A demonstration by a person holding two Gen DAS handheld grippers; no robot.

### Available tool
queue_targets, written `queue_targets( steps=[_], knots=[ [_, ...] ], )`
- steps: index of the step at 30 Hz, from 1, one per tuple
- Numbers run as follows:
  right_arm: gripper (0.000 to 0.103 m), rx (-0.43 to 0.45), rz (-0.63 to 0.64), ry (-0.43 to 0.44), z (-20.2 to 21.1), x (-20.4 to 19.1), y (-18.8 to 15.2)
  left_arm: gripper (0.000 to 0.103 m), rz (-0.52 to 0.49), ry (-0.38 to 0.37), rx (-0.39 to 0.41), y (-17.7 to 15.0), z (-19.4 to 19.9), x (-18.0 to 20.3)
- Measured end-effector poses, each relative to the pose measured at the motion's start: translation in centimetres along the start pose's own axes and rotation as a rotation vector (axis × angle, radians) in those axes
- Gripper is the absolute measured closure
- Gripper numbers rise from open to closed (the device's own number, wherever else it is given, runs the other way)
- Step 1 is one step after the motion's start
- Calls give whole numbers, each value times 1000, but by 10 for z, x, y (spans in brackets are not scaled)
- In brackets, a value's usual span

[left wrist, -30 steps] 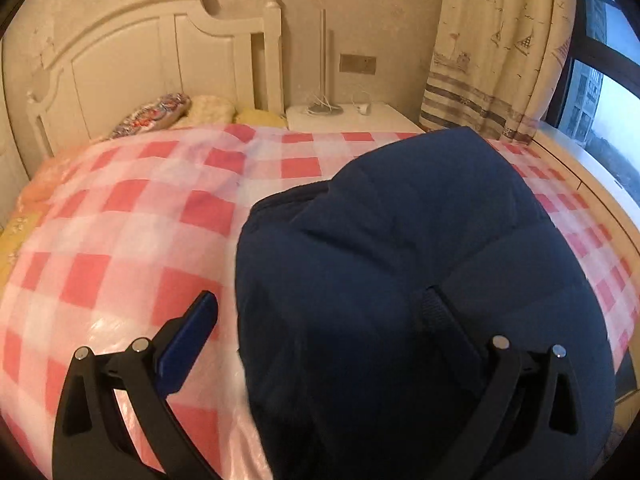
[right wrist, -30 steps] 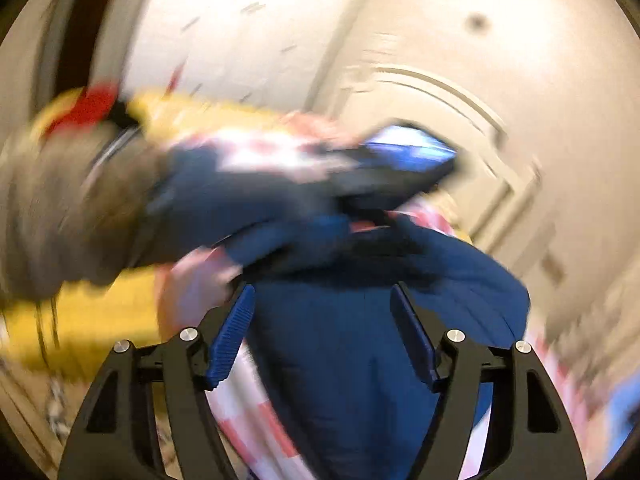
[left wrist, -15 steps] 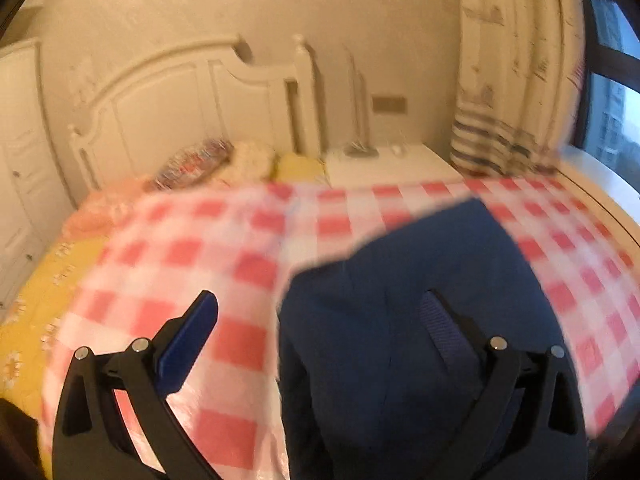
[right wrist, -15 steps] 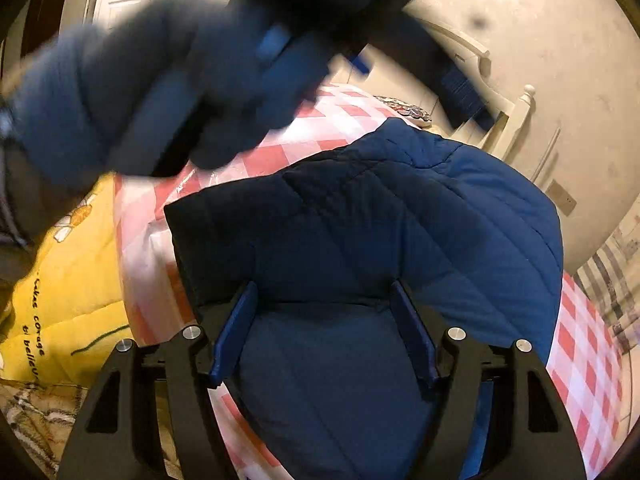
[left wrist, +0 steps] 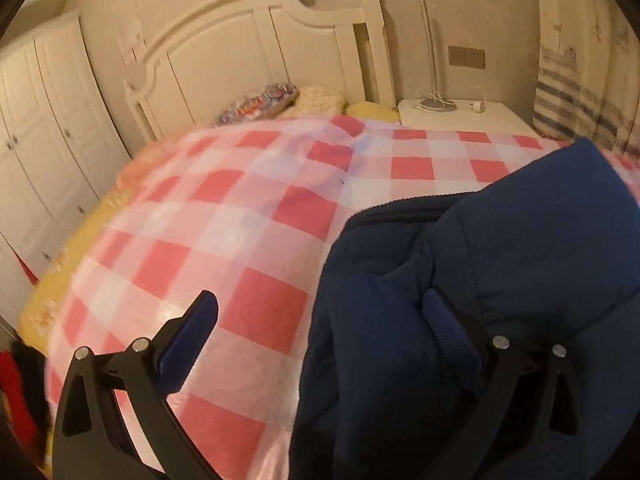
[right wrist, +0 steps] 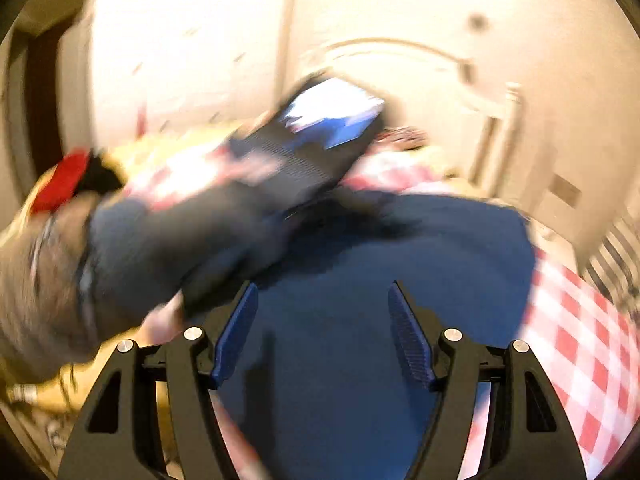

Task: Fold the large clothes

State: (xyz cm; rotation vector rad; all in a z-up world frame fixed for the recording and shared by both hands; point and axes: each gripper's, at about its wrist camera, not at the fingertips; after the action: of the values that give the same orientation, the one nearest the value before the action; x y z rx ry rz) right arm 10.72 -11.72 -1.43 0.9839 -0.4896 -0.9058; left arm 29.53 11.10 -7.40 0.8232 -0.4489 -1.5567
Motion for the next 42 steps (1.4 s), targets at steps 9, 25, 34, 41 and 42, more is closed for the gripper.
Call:
queue_targets(
  steps=[9, 25, 34, 41, 42],
  knots=[
    [53, -67, -214, -158, -87, 127, 70, 2, 33, -36, -15, -5, -7, -1],
    [52, -309, -161, -205, -175, 107, 73, 2, 70, -37, -32, -8, -12, -8],
    [52, -408, -64, -173, -207, 85, 51, 2, 75, -24, -28, -9, -11, -9],
    [51, -233, -149, -243, -163, 98, 74, 2, 84, -30, -26, -10, -11, -11],
    [48, -215, -179, -274, -159, 107, 75, 2, 83, -29, -27, -9, -12, -10]
  ],
)
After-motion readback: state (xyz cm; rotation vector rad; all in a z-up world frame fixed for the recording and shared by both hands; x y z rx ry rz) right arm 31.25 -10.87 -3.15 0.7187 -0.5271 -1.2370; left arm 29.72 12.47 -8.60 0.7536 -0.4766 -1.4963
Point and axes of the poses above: each gripper's, at about its wrist camera, not at the fingertips, and z roughly against the way its jaws point, x to its right, y to its top, and after that the axes turned 5 degrees about -z, right-handed
